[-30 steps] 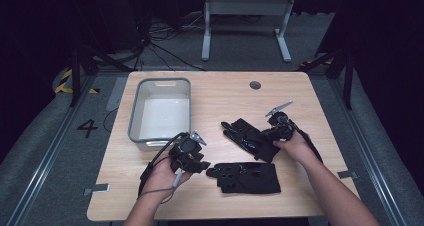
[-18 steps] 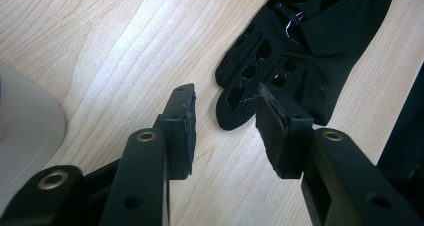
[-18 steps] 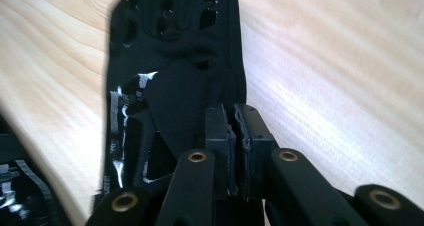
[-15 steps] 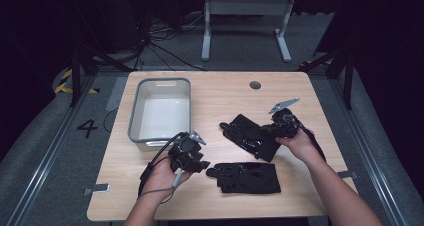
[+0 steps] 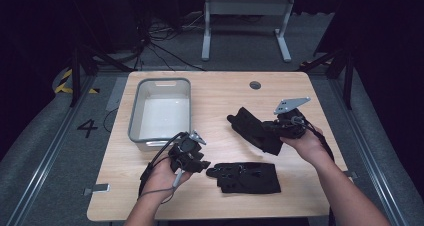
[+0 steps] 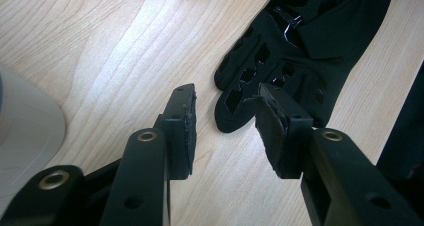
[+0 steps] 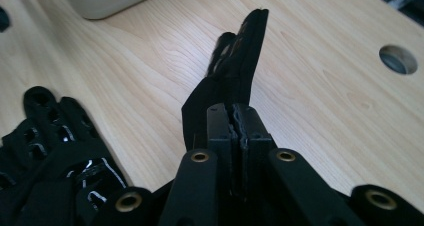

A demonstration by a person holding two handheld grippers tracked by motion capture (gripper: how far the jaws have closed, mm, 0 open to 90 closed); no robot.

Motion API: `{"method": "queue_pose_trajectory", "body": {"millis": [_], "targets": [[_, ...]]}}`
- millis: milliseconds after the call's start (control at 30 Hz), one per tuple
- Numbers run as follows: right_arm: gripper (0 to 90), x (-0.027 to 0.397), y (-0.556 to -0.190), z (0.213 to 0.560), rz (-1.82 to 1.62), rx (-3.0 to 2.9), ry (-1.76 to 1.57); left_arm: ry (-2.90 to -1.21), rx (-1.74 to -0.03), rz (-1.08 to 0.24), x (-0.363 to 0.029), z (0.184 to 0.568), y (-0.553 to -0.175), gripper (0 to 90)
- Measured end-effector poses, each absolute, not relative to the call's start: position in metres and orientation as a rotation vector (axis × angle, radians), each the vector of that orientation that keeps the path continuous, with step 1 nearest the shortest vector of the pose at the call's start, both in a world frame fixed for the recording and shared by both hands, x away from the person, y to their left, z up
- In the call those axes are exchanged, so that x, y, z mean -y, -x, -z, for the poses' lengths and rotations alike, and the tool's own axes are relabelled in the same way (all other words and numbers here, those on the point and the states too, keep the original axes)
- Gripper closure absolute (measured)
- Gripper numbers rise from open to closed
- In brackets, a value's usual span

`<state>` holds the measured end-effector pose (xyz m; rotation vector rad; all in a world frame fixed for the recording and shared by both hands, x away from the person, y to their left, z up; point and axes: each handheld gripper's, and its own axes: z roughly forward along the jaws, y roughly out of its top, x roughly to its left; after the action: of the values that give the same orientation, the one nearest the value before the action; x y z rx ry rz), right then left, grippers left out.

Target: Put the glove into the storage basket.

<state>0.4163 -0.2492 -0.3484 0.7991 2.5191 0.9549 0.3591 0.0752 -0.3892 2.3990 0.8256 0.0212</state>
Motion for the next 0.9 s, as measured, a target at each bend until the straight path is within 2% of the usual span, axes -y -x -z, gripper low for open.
{"method": "queue_pose_trajectory", "body": {"millis": [367, 900], "targets": [[86.8, 0.244, -0.385, 0.332, -0.974, -2.515, -0.656, -2.394, -0.826, -0.016, -0.075, 0.389, -0.359, 60.3], [86.8, 0.239, -0.366, 0.352, -0.962, -2.531, -0.598, -2.397, -0.826, -0.007, -0.076, 0.391, -0.36, 60.4]]}}
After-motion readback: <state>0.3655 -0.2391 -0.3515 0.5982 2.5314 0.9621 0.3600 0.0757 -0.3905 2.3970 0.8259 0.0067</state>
